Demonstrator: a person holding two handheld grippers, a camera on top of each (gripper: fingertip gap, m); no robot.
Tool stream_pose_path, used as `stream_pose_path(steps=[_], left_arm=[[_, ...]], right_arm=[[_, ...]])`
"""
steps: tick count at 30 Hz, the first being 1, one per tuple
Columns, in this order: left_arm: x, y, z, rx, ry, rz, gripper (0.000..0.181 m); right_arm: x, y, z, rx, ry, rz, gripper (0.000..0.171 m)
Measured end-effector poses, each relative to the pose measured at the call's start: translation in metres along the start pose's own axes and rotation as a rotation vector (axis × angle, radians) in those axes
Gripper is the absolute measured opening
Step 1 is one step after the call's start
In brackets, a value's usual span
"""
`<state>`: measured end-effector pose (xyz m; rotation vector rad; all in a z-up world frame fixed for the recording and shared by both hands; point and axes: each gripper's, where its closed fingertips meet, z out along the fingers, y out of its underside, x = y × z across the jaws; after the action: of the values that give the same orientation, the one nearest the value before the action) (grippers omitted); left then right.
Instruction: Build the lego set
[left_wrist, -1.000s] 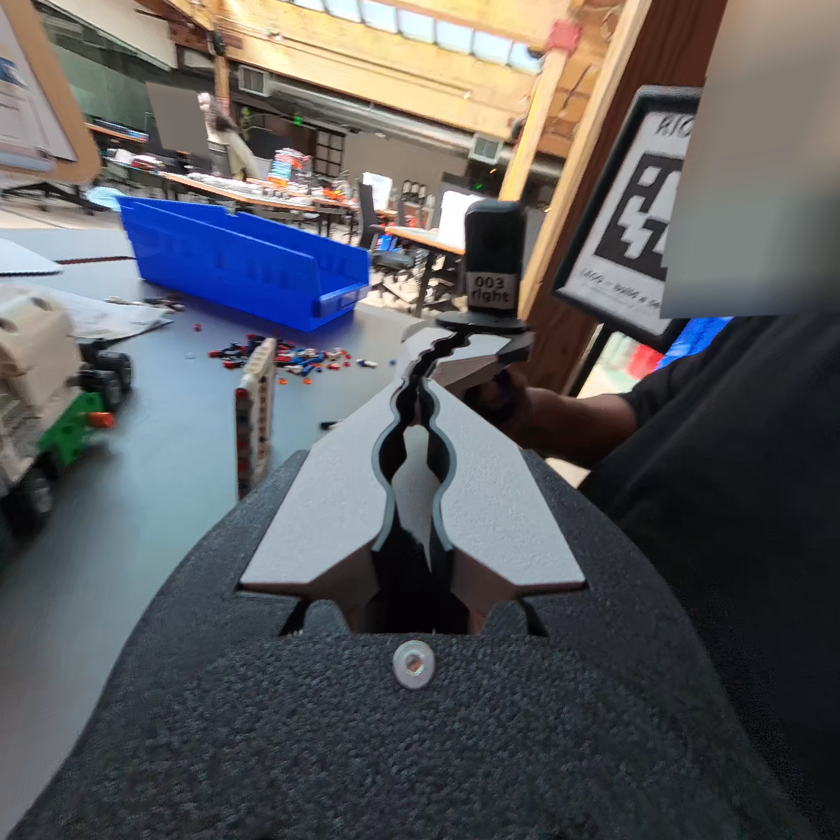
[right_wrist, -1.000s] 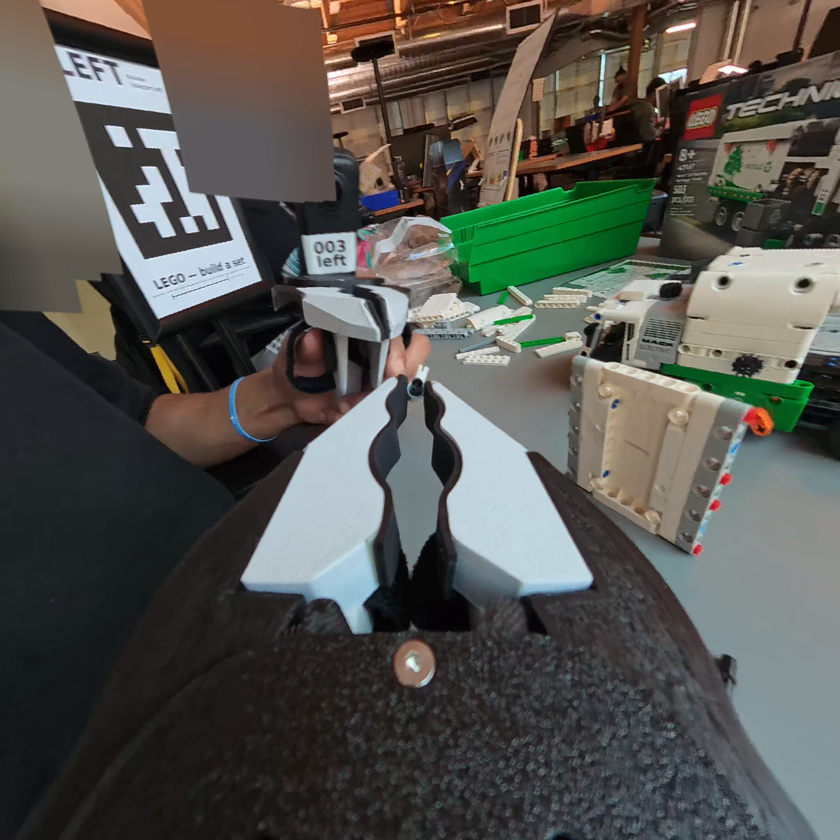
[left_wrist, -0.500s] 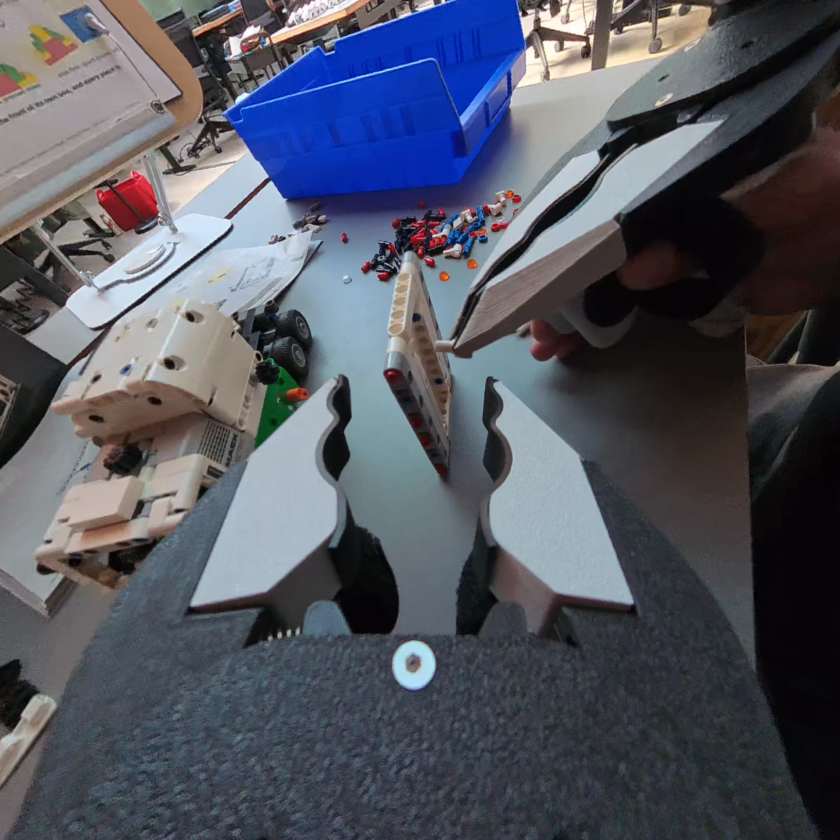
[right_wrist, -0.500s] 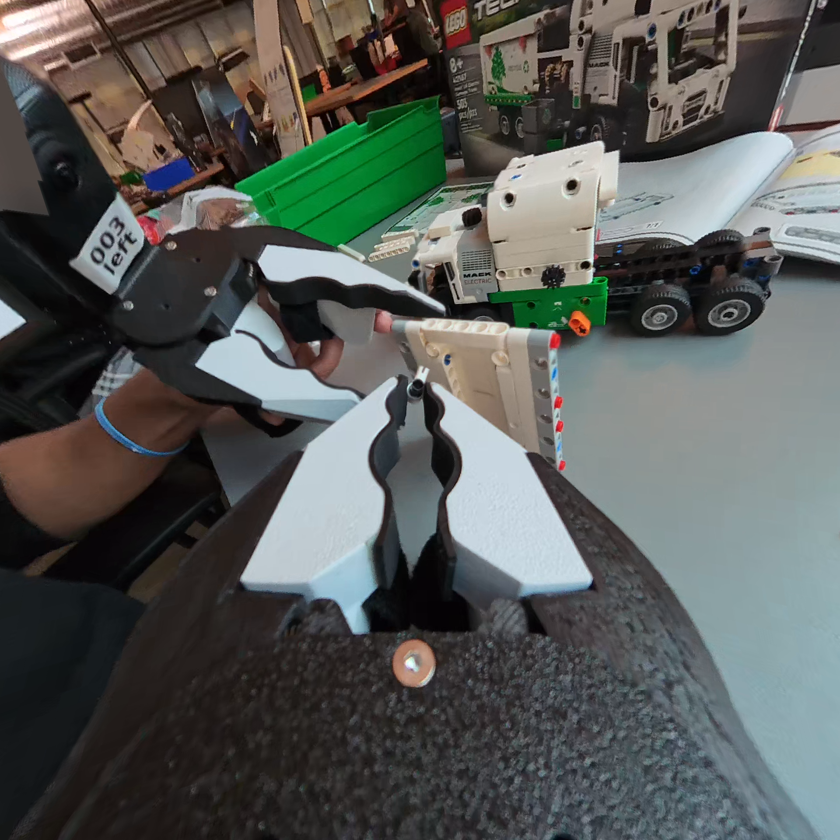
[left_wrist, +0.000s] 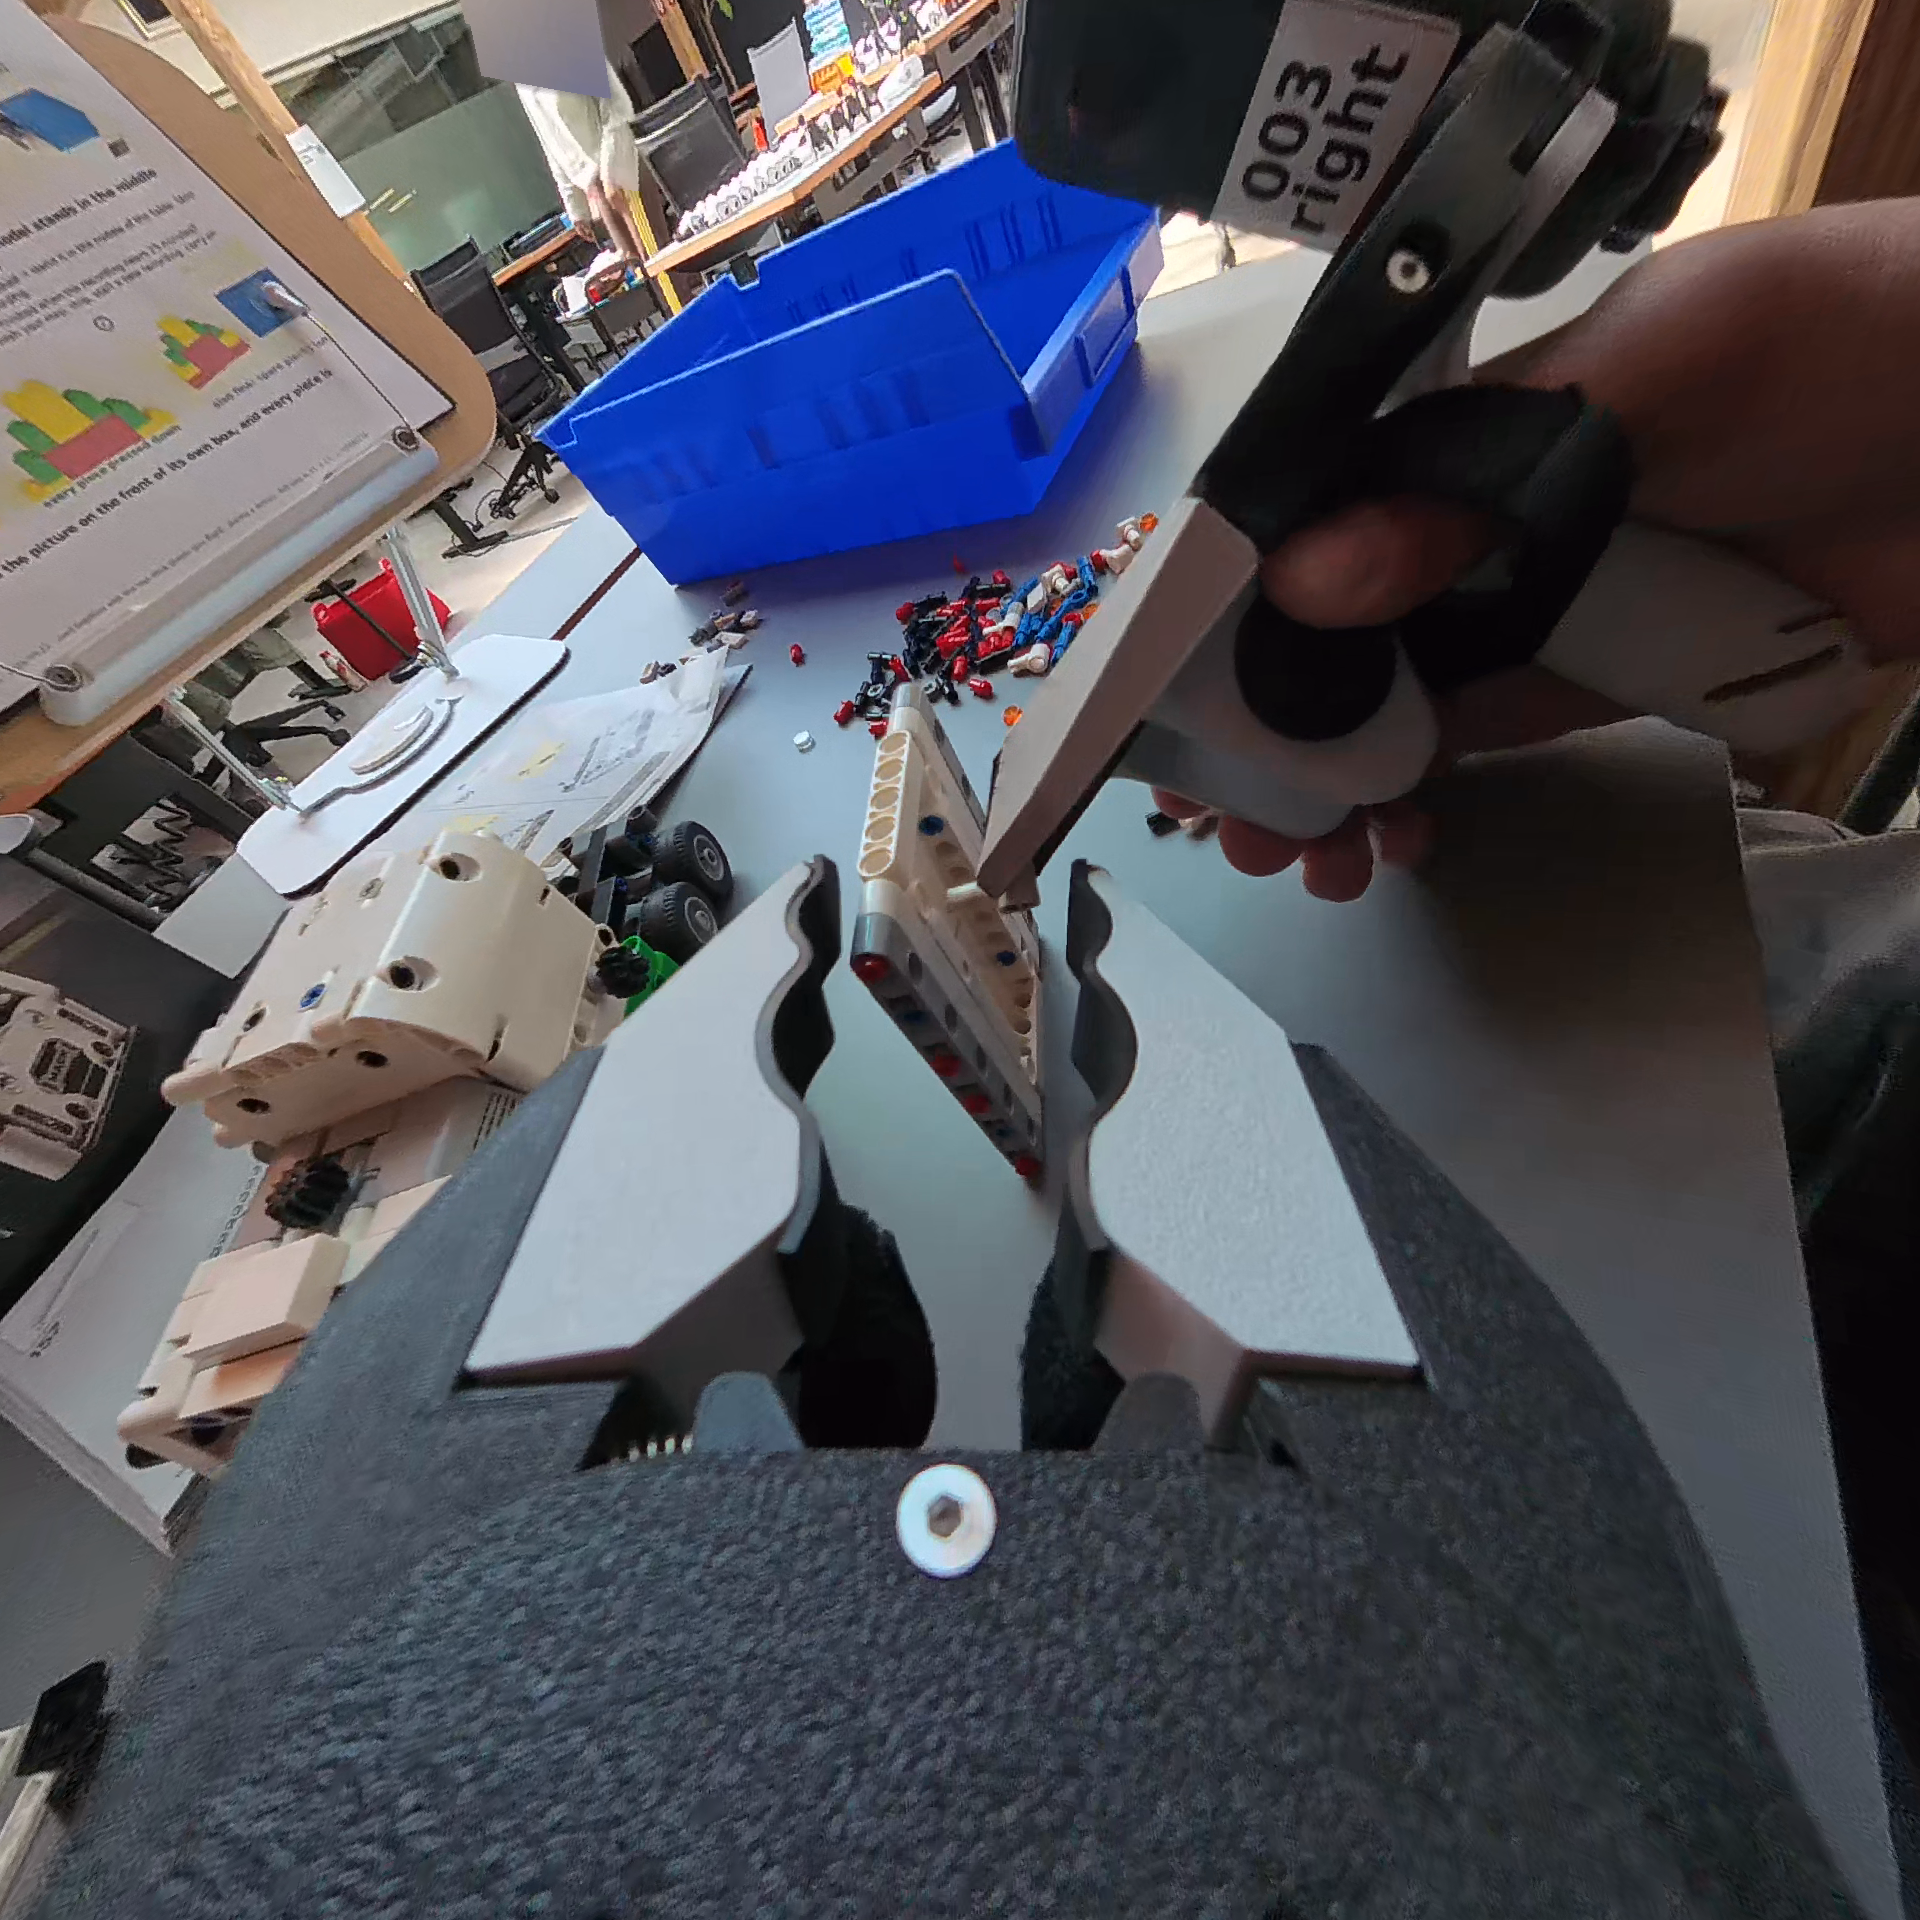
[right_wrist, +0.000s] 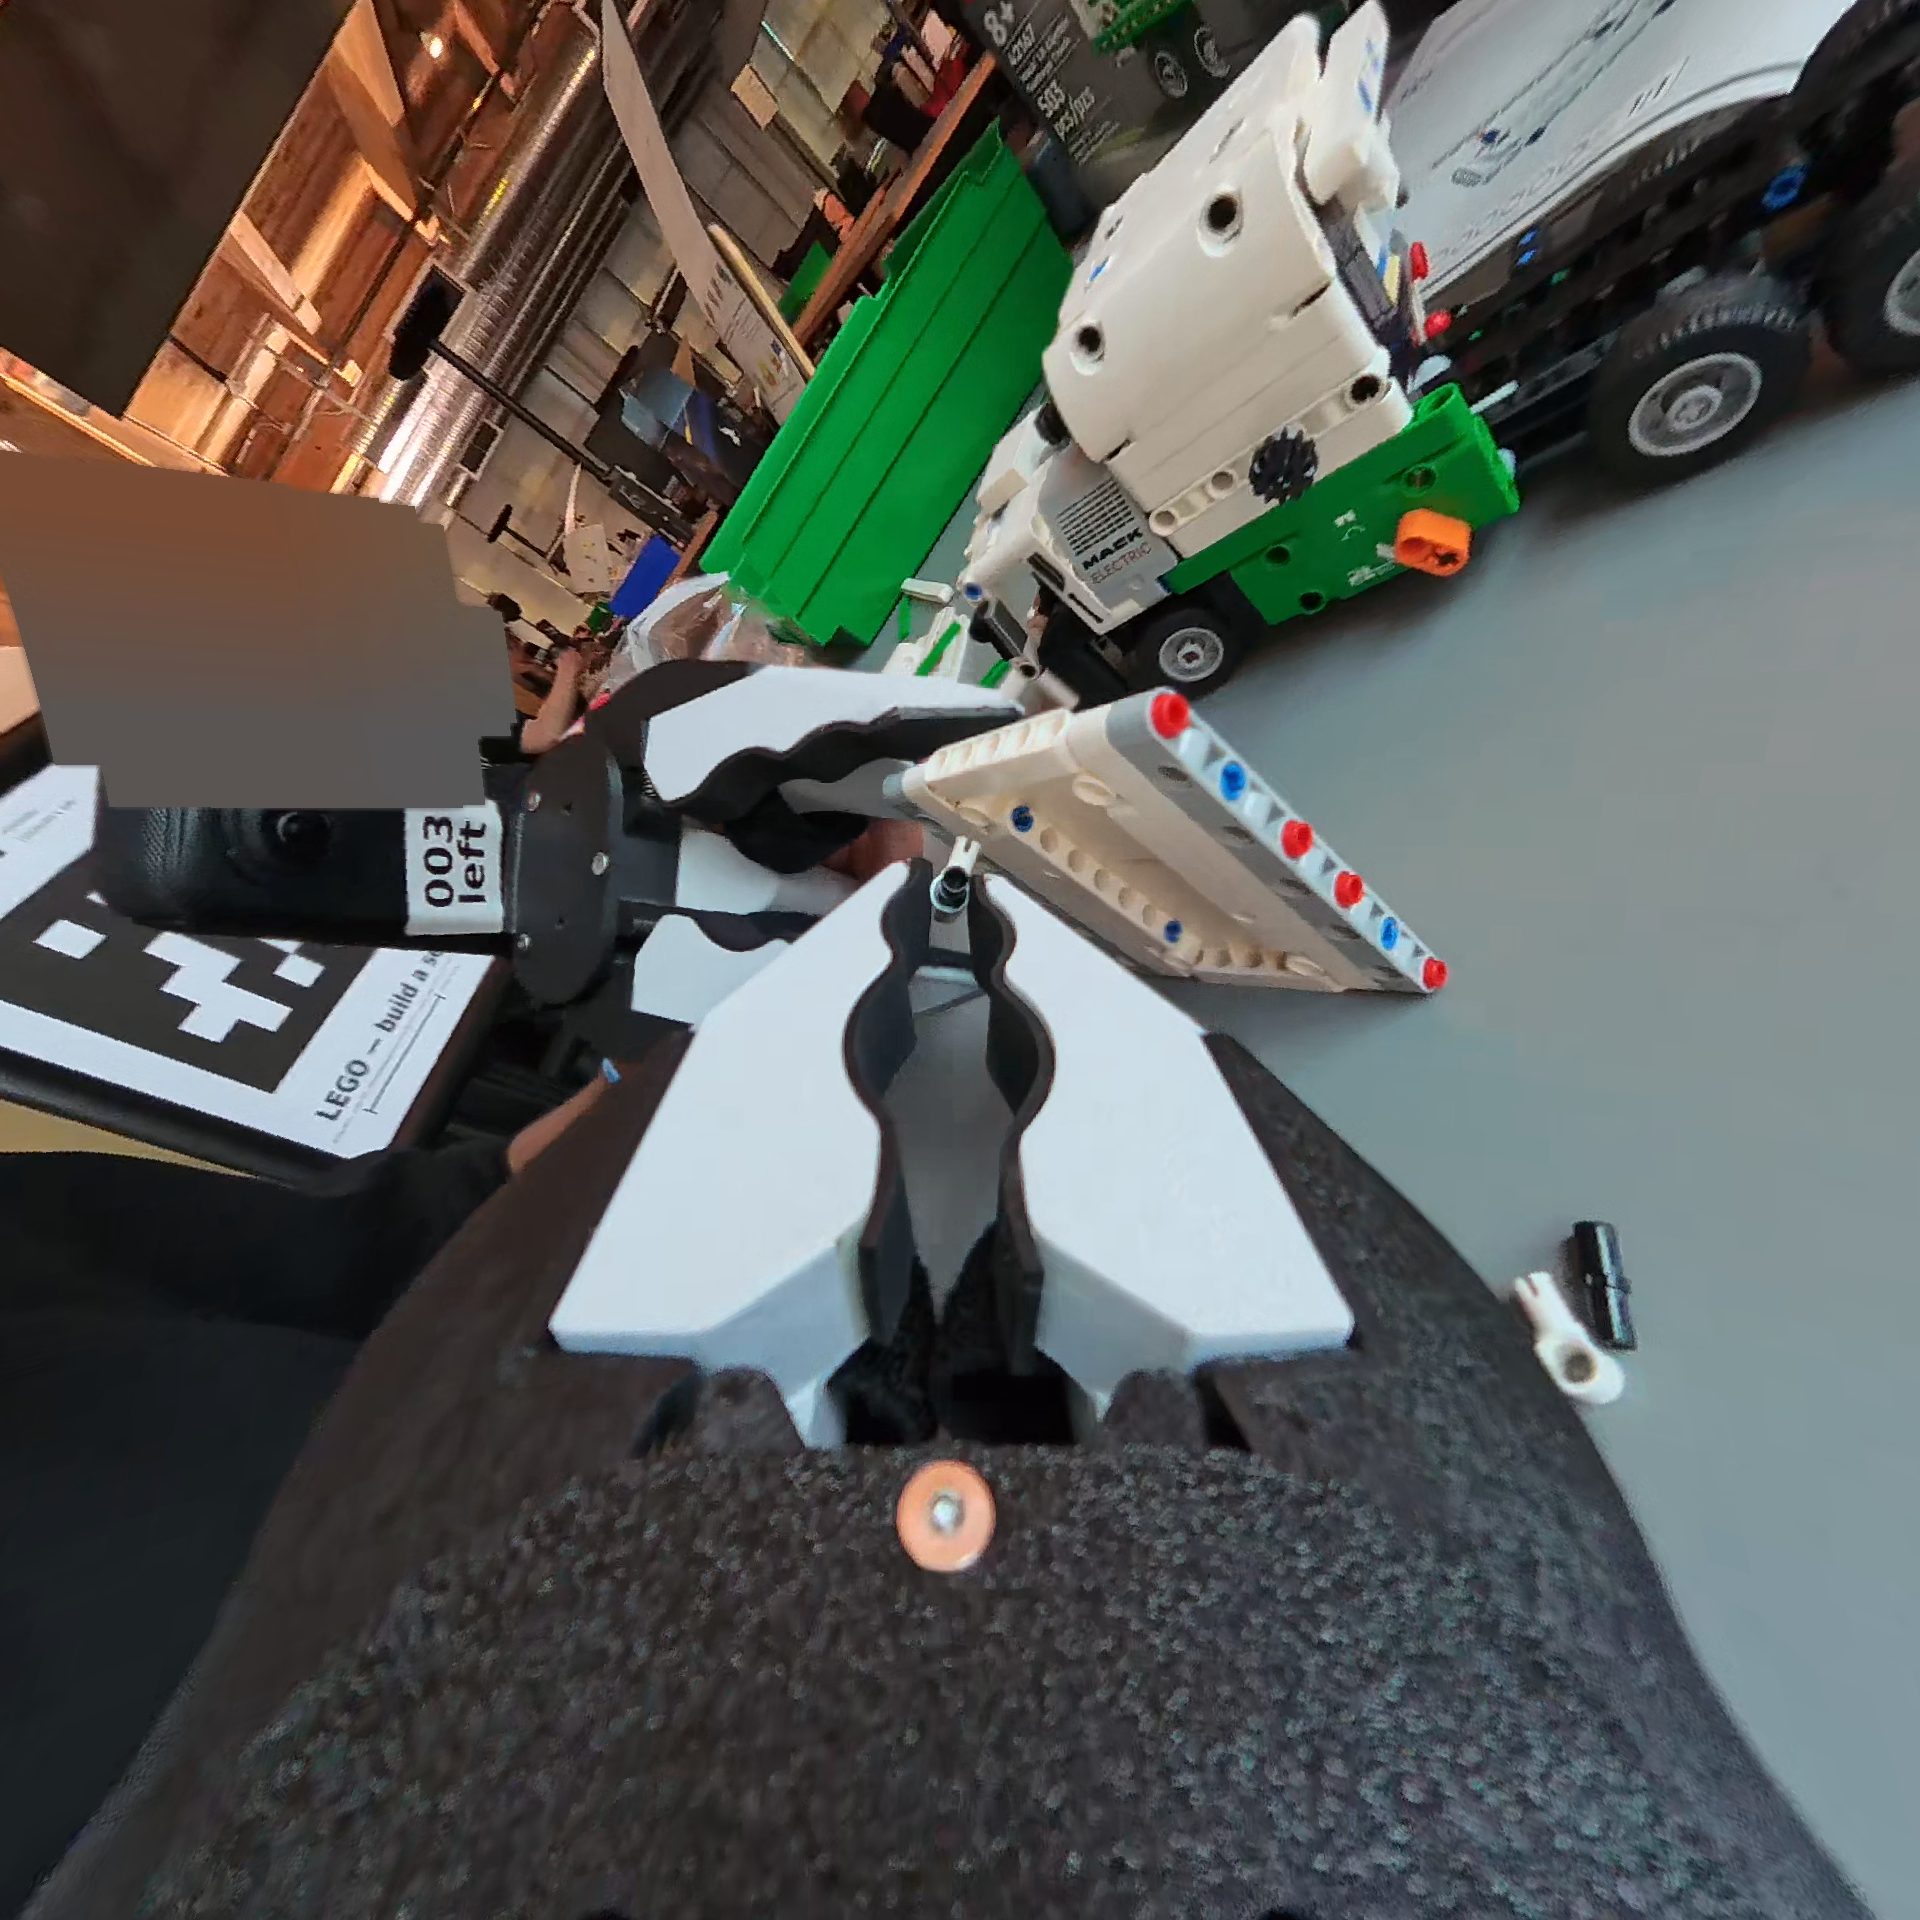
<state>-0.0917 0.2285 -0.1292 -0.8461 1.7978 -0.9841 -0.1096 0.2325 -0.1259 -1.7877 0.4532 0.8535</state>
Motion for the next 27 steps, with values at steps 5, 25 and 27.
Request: stream_pose_path(steps=[5,25,27], left_arm=[[0.0006,-0.0033,0.0036,0.021,0.007,-0.037,0.039],[0.0021,-0.0025,0.0070,0.025,0.040,-0.137,0.032],[0.0026,-0.0024,0.0072,0.023,0.041,-0.137,0.031]], right_arm=[[0.0012,-0.0015,-0.0011,-0.012,-0.031,0.079,0.005],[-0.0002,-0.0049,0.0010,0.017,-0.082,0.150,0.005],[0.0004,-0.0049,0.0010,0.016,-0.080,0.151,0.005]])
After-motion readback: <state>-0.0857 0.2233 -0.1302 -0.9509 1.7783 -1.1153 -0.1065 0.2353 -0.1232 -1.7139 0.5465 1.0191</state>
